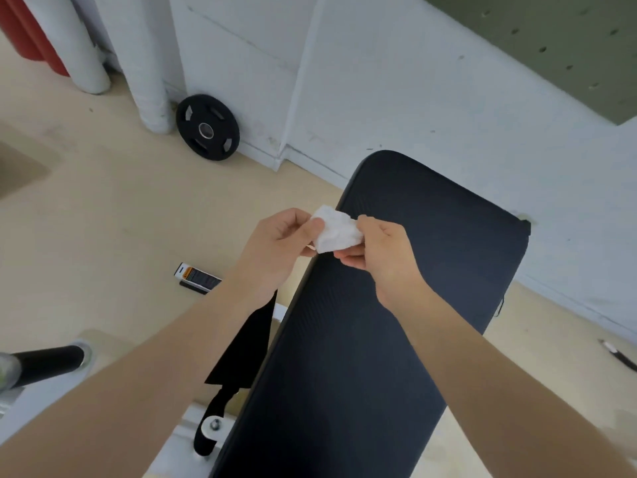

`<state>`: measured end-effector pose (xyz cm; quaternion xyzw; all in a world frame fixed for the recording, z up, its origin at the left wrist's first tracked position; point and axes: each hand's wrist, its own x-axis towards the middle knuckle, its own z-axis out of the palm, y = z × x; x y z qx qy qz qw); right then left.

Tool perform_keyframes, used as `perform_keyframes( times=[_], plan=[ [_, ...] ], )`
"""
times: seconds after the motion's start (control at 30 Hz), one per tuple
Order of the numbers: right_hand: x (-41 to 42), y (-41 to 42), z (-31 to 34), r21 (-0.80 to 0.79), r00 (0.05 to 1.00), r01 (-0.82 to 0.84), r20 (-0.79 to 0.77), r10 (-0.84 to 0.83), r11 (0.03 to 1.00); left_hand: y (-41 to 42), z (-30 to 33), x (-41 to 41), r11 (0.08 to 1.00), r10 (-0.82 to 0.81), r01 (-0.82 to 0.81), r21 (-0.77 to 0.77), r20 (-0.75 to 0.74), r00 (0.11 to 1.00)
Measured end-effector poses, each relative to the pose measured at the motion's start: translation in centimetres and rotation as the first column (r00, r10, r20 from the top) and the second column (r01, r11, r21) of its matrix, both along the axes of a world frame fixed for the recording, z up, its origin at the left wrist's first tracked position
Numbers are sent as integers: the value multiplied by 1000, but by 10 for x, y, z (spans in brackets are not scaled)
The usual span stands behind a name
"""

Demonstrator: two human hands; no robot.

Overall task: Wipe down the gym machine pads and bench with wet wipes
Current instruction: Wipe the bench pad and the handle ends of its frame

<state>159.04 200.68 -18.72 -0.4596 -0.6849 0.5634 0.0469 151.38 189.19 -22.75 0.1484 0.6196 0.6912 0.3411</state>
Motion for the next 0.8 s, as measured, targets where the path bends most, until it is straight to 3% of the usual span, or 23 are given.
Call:
perform_keyframes(
  times=[0.07, 0.17, 0.27, 0.37, 0.5, 0.63, 0.73, 0.8],
  plan=[
    [5, -5, -3, 91, 1000, 19, -2, -18, 996, -2, 2, 2, 998, 9, -13, -69, -66, 998],
    [15, -9, 2, 147, 955, -171, -217, 201, 974, -4, 9, 2, 979, -57, 7, -204, -241, 969],
    [19, -12, 4, 254, 920, -303, -175, 351, 919, -5, 12, 2, 967, -111, 20, -253, -351, 930],
    [19, -14, 2, 229, 958, -220, -131, 254, 948, -10, 10, 1, 963, -139, 36, -266, -377, 916],
    [24, -16, -1, 107, 975, -110, -184, 129, 988, -19, 11, -2, 950, -233, 122, -287, -391, 890],
    [20, -22, -3, 71, 969, 5, -246, 13, 997, -23, 7, -3, 977, -119, 76, -197, -215, 969],
    [13, -23, 0, -64, 943, 121, -305, -135, 991, -22, 1, -1, 996, 80, -83, 11, 157, 984],
    [10, -22, -1, -160, 918, 196, -318, -238, 968, -23, -2, -4, 963, 176, -244, 114, 421, 890]
  ],
)
